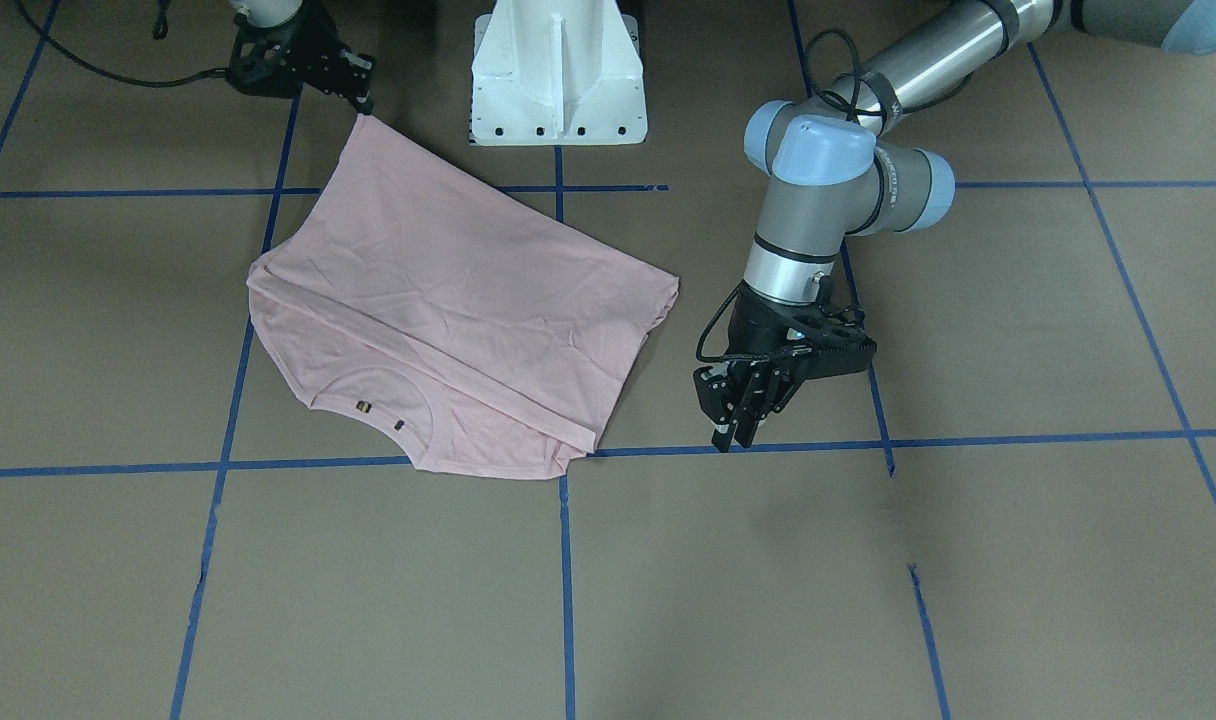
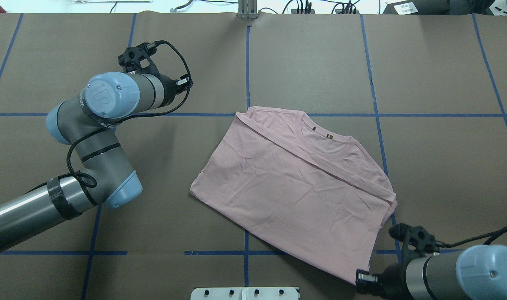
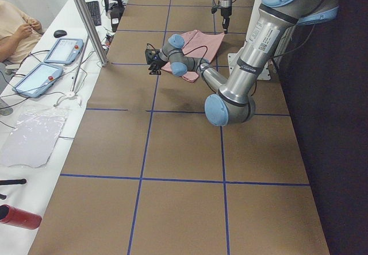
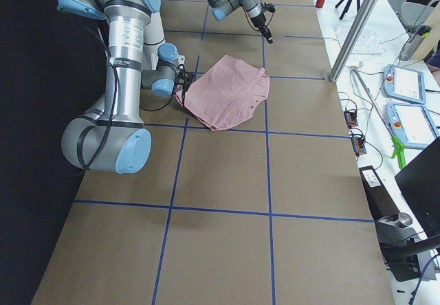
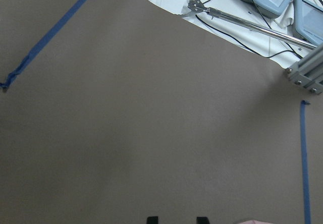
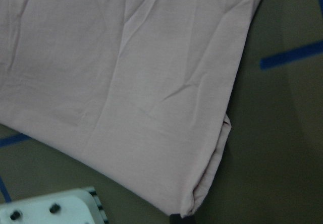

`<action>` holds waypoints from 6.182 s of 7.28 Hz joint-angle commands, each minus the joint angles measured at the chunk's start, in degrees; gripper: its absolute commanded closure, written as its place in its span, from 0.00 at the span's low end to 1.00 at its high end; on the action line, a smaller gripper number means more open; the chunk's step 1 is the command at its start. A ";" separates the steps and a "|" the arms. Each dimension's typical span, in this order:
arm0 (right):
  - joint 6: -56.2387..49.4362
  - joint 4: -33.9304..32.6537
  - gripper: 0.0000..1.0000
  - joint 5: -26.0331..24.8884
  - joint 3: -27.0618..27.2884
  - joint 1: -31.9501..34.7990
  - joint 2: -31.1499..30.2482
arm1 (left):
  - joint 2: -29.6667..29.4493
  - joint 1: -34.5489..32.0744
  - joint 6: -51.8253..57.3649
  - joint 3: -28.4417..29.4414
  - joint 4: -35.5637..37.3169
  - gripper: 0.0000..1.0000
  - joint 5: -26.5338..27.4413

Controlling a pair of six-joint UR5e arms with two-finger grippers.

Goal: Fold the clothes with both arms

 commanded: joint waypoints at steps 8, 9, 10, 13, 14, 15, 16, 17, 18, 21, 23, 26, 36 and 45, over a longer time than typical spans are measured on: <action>-11.69 0.27 0.00 0.23 -12.30 33.00 14.23 | 8.66 19.48 -14.34 -18.48 20.08 0.43 -7.55; -12.22 0.36 0.00 0.06 -14.15 33.20 15.22 | 7.87 19.74 -14.34 -18.20 20.17 0.43 -7.55; -12.66 0.45 0.00 -0.11 -15.13 33.20 15.23 | 7.86 20.01 -14.34 -17.94 20.17 0.43 -7.55; -13.10 0.45 0.00 -0.64 -15.49 33.37 15.23 | 6.72 20.10 -14.08 -15.65 20.08 0.43 -7.55; -13.10 0.45 0.00 -0.73 -15.49 33.37 15.23 | 6.63 20.10 -13.99 -15.65 20.17 0.45 -7.46; -13.01 0.45 0.00 -0.73 -15.57 33.37 15.23 | 6.63 20.10 -13.82 -15.56 20.17 0.47 -7.37; -13.01 0.45 0.00 -0.82 -15.49 33.46 15.05 | 6.63 20.10 -13.81 -15.47 20.17 0.51 -7.37; -13.01 0.45 0.00 -0.82 -15.31 33.55 14.79 | 6.63 20.10 -14.25 -15.21 20.17 0.60 -7.37; -12.93 0.45 0.00 -0.82 -15.40 33.55 14.61 | 6.63 20.01 -14.25 -15.12 20.17 0.76 -7.37; -12.66 0.45 0.00 -0.91 -15.40 33.55 14.52 | 6.28 18.53 -13.47 -15.12 20.08 1.00 -6.23; -12.66 0.45 0.00 -0.82 -15.14 33.55 14.52 | 6.19 14.76 -9.36 -15.12 20.08 1.00 -6.23; -12.22 0.54 0.00 -0.64 -14.26 33.46 14.88 | -1.32 0.63 1.70 -1.24 8.55 1.00 -6.58; 1.64 -17.11 0.29 -16.35 -21.61 11.24 33.84 | -5.14 -6.09 1.83 6.85 -7.43 0.50 -13.88; 5.71 -20.03 0.23 -16.55 -22.87 8.15 33.60 | -5.06 -5.48 1.65 6.94 -7.16 0.49 -13.88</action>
